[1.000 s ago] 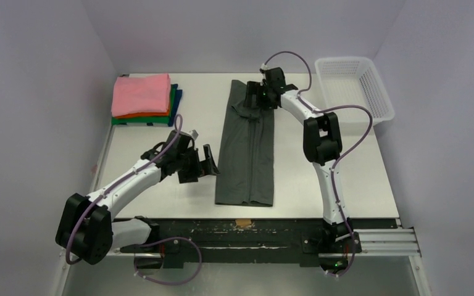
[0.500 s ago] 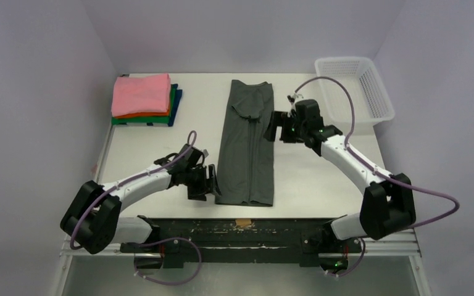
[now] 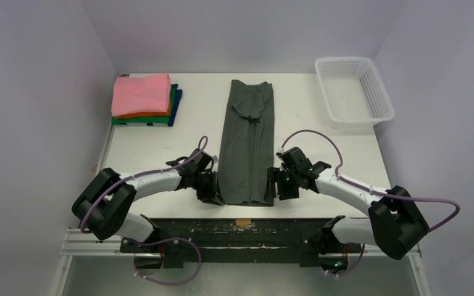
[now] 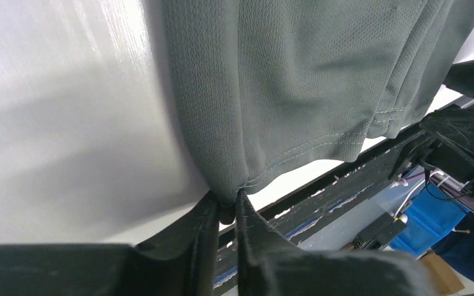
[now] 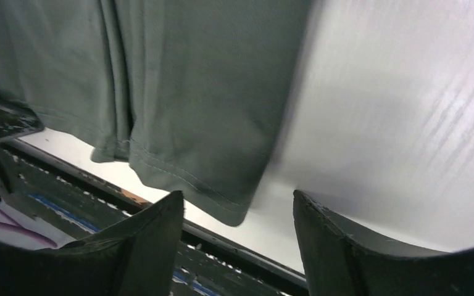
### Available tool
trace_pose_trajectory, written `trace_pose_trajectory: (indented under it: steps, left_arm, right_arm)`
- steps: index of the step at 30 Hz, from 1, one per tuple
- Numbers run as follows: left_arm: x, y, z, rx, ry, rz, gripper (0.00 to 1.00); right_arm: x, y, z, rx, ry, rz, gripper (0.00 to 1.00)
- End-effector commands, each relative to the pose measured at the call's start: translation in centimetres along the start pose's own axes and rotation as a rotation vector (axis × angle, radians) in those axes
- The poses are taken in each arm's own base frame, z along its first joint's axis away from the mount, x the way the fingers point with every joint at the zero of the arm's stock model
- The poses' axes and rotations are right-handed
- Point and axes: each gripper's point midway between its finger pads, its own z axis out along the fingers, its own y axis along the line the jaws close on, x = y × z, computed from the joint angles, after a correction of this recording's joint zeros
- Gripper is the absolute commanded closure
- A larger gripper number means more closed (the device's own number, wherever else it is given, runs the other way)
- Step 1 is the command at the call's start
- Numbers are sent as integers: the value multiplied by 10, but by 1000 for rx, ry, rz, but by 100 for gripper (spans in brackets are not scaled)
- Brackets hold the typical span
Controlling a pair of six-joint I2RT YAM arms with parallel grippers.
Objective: Fold and stack the t-shirts
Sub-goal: Grab the bottom of the folded rectangular tshirt with both arms
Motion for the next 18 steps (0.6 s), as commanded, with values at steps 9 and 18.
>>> trace_pose_trajectory:
  steps: [9,18]
  left_arm:
    - [22,25,11,-54,9,-6,100]
    - [5,-19,-14,52,-52,88,100]
  right_arm:
    - [29,8,15,-53,68,76,81]
    - [-24,32,-4,-53,-76,2,99]
